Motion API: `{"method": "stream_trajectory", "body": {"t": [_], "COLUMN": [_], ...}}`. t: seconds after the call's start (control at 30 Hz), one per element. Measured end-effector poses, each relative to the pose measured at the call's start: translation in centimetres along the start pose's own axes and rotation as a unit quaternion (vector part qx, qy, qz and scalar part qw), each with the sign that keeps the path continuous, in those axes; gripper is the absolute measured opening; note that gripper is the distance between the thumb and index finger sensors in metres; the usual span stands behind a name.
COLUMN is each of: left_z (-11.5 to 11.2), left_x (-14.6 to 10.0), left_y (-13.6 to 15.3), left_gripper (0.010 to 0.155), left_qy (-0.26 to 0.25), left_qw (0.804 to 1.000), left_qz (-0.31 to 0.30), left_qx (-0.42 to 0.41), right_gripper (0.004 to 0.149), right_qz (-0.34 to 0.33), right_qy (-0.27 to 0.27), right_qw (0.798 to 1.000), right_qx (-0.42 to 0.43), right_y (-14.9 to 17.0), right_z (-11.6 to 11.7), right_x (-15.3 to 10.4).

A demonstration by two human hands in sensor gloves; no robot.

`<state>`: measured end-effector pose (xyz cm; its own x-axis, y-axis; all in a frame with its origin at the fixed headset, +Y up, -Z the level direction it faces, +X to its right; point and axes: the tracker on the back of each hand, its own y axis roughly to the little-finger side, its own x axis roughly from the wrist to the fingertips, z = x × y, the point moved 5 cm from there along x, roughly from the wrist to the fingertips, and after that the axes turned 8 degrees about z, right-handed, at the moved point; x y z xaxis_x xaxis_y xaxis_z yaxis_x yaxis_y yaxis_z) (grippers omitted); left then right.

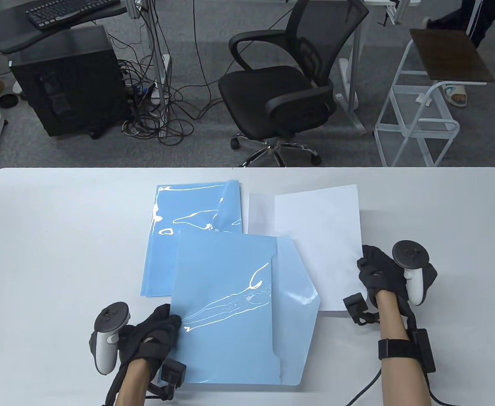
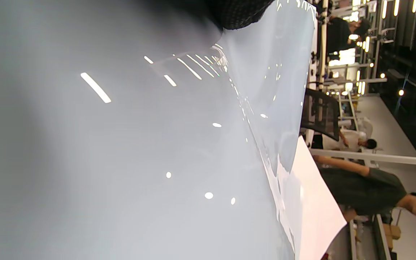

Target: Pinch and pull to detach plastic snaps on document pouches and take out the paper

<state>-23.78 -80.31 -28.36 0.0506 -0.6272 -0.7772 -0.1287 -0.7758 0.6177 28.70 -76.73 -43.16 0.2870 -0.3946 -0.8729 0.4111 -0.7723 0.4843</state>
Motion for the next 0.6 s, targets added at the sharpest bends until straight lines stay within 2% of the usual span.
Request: {"method": "stream_trajectory", "body": {"t": [0.2,0.6], "left_z": [-0.1,-0.3], "left_x": [0.1,0.4], "left_y": [0.0,0.1], "left_gripper": [0.046,0.046], "left_qy": [0.002,0.0], "left_qw": [1.0,1.0], "left_qz": [0.003,0.011], "left_qx": [0.004,0.011], "right_gripper": [0.048,0.049], "right_qz": [0.002,0.02], "right_qy": [-0.017,-0.029], "right_qw": [1.0,0.999], "right_qx": [-0.008,-0.013], "right_y": [-1.2,-1.6], "right_z": [2.9,5.6], "right_x": [1.5,3.7]}}
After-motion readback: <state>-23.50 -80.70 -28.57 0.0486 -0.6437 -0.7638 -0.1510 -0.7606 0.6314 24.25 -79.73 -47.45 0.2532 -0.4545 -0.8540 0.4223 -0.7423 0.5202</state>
